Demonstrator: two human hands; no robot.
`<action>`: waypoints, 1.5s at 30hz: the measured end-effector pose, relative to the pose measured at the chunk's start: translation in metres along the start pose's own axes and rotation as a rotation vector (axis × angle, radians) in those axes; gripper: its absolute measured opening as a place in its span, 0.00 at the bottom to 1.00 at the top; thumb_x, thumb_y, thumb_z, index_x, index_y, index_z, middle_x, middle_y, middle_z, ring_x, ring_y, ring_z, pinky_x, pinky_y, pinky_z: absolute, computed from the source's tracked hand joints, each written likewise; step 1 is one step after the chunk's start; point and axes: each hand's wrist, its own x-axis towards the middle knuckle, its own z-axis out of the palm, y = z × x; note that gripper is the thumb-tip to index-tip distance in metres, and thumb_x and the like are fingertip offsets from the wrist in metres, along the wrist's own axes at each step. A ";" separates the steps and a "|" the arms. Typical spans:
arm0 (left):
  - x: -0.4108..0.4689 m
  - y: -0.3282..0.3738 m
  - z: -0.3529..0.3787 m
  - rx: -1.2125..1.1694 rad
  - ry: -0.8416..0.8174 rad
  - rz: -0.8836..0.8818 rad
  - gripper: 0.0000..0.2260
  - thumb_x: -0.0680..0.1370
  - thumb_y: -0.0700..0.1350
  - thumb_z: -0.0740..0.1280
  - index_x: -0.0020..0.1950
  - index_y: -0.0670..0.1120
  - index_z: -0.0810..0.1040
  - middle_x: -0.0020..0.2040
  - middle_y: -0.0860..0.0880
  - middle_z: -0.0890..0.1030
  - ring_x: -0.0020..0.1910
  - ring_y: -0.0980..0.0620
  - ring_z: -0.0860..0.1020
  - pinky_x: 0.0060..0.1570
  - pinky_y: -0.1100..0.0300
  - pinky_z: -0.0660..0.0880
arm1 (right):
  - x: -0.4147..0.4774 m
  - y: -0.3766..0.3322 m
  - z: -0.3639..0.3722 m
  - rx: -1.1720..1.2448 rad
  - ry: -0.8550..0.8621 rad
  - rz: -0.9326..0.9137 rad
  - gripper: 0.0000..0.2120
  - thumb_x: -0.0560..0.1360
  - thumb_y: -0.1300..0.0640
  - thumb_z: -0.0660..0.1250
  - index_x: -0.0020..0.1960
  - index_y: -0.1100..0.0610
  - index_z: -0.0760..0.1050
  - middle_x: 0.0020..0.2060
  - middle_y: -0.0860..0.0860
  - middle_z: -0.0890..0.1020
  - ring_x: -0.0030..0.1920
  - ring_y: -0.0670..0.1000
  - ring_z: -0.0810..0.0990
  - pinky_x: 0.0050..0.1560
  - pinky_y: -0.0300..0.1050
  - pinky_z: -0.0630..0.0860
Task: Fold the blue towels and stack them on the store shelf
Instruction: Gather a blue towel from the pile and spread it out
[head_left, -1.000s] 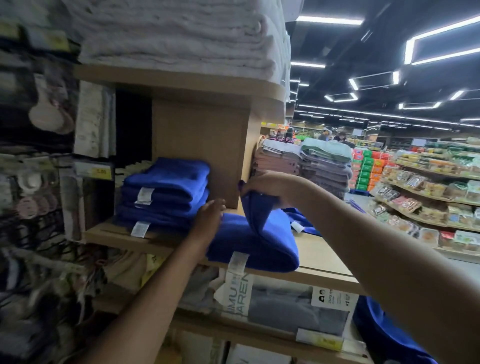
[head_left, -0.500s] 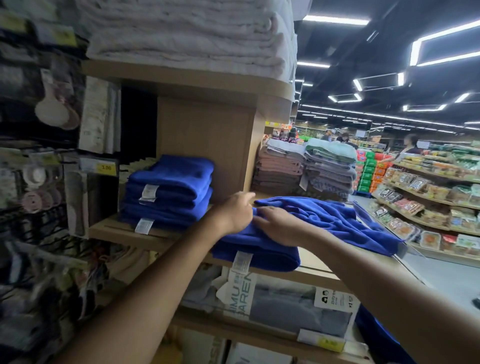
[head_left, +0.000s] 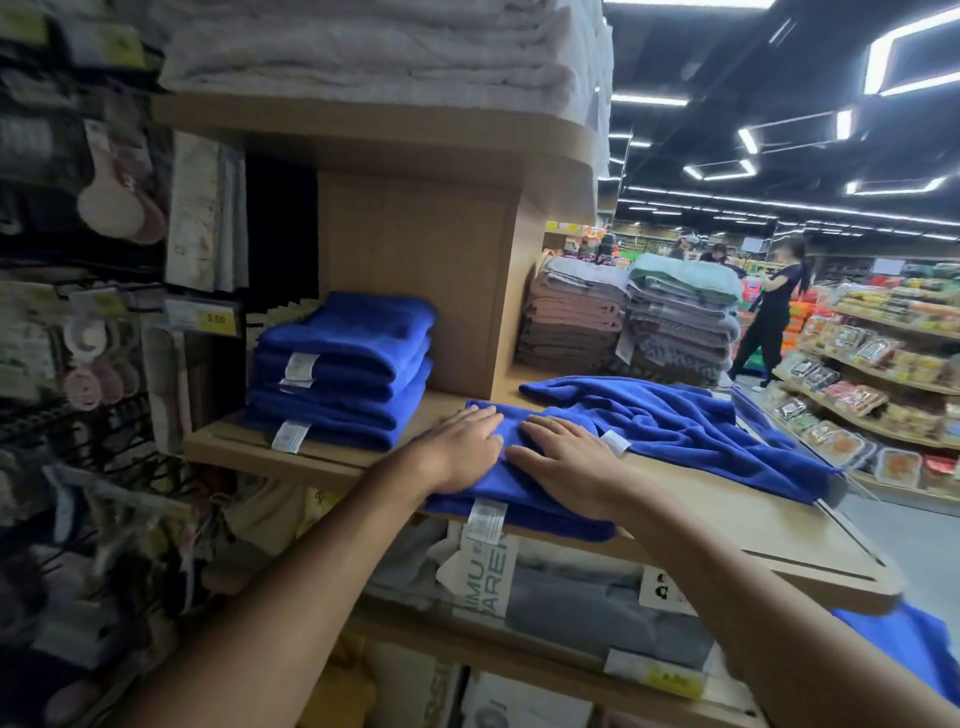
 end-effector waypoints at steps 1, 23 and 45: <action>0.000 0.000 0.000 -0.002 0.001 0.001 0.23 0.86 0.46 0.50 0.82 0.44 0.55 0.83 0.47 0.51 0.82 0.51 0.47 0.76 0.61 0.43 | -0.004 0.003 -0.002 0.047 0.048 0.029 0.29 0.82 0.37 0.53 0.75 0.54 0.68 0.78 0.51 0.65 0.78 0.52 0.61 0.73 0.48 0.57; -0.008 -0.008 -0.003 -0.743 0.342 -0.004 0.36 0.78 0.41 0.68 0.81 0.52 0.56 0.76 0.53 0.62 0.76 0.53 0.62 0.76 0.56 0.58 | -0.015 -0.004 -0.043 0.999 0.449 0.213 0.18 0.72 0.56 0.75 0.57 0.48 0.72 0.52 0.47 0.82 0.50 0.45 0.81 0.47 0.42 0.77; -0.011 -0.083 -0.245 -0.710 0.398 -0.347 0.17 0.79 0.48 0.71 0.63 0.38 0.79 0.57 0.37 0.82 0.53 0.41 0.80 0.58 0.45 0.77 | 0.122 -0.118 -0.121 1.524 0.083 0.122 0.04 0.78 0.63 0.69 0.51 0.57 0.77 0.35 0.53 0.78 0.32 0.49 0.79 0.34 0.43 0.79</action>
